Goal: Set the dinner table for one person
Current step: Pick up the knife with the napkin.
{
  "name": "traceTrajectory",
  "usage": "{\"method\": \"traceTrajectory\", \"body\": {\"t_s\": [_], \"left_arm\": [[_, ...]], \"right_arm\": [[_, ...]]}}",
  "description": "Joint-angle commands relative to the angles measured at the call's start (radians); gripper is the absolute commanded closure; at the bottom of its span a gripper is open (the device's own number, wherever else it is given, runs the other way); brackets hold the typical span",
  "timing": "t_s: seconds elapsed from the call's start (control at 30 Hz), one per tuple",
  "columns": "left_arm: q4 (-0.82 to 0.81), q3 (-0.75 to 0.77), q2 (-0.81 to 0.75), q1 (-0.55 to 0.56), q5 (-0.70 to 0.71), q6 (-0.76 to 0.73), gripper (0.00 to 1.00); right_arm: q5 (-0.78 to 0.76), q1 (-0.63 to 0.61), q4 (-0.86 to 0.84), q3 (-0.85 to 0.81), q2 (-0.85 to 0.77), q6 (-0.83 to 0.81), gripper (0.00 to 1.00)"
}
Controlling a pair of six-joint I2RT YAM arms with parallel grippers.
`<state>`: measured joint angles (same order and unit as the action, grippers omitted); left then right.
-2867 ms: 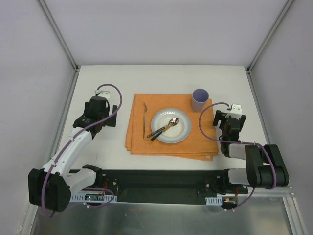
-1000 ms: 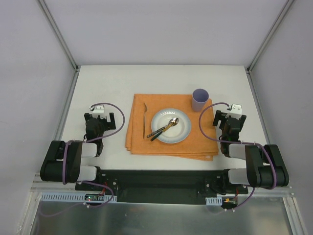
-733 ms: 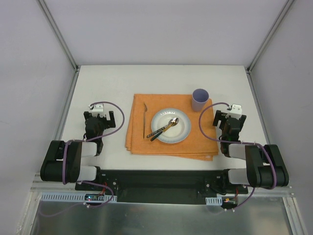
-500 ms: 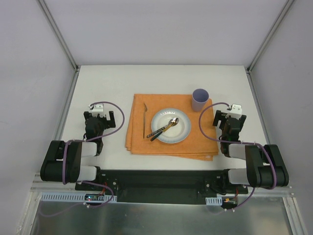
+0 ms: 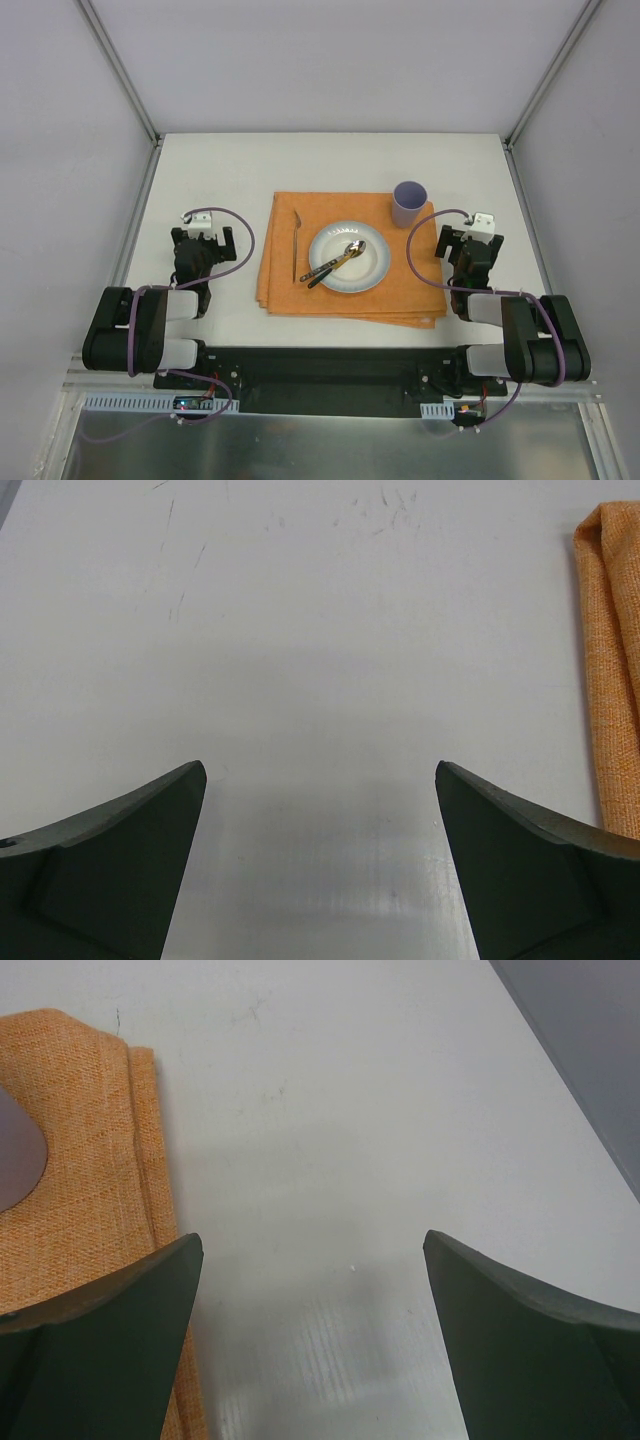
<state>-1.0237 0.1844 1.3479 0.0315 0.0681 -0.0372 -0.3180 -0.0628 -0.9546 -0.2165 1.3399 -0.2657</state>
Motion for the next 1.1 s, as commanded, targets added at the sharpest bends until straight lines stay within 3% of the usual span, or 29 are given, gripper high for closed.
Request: {"method": "traceTrajectory", "body": {"t_s": [0.0, 0.27, 0.4, 0.47, 0.57, 0.6, 0.7, 0.77, 0.9, 1.07], "left_arm": [[-0.050, 0.010, -0.016, -0.004, -0.021, 0.017, 0.01], [-0.050, 0.012, -0.016, -0.004, -0.019, 0.016, 0.01], [-0.052, 0.012, -0.016, -0.004, -0.019, 0.016, 0.01], [-0.052, 0.012, -0.016, -0.004, -0.021, 0.016, 0.01], [-0.052, 0.012, -0.016, -0.004, -0.019, 0.016, 0.01], [-0.050, 0.012, -0.015, -0.004, -0.021, 0.016, 0.01], [-0.052, 0.012, -0.016, -0.004, -0.022, 0.016, 0.01], [-0.052, 0.012, -0.016, -0.004, -0.021, 0.016, 0.01], [-0.052, 0.010, -0.015, -0.004, -0.021, 0.016, 0.01], [-0.052, 0.012, -0.016, -0.004, -0.021, 0.017, 0.01]], "right_arm": [[-0.013, 0.000, -0.053, -0.004, -0.013, 0.000, 0.04], [-0.046, -0.003, -0.026, 0.005, -0.040, 0.020, 0.04], [-0.096, -0.032, -0.137, 0.049, -0.092, -0.038, 0.04], [-0.185, -0.074, 0.124, -0.007, -0.229, -0.024, 0.04], [-0.150, -0.072, 0.351, -0.098, -0.464, -0.059, 0.04], [-0.165, -0.072, 0.454, -0.224, -0.504, -0.046, 0.04], [-0.217, -0.084, 1.044, -0.531, -0.527, 0.087, 0.04], [-0.233, -0.135, 1.213, -0.650, -0.510, 0.140, 0.04], [-0.089, -0.241, 1.549, -0.829, -0.496, 0.212, 0.04], [-0.057, -0.455, 1.700, -0.854, -0.548, 0.312, 0.04]]}}
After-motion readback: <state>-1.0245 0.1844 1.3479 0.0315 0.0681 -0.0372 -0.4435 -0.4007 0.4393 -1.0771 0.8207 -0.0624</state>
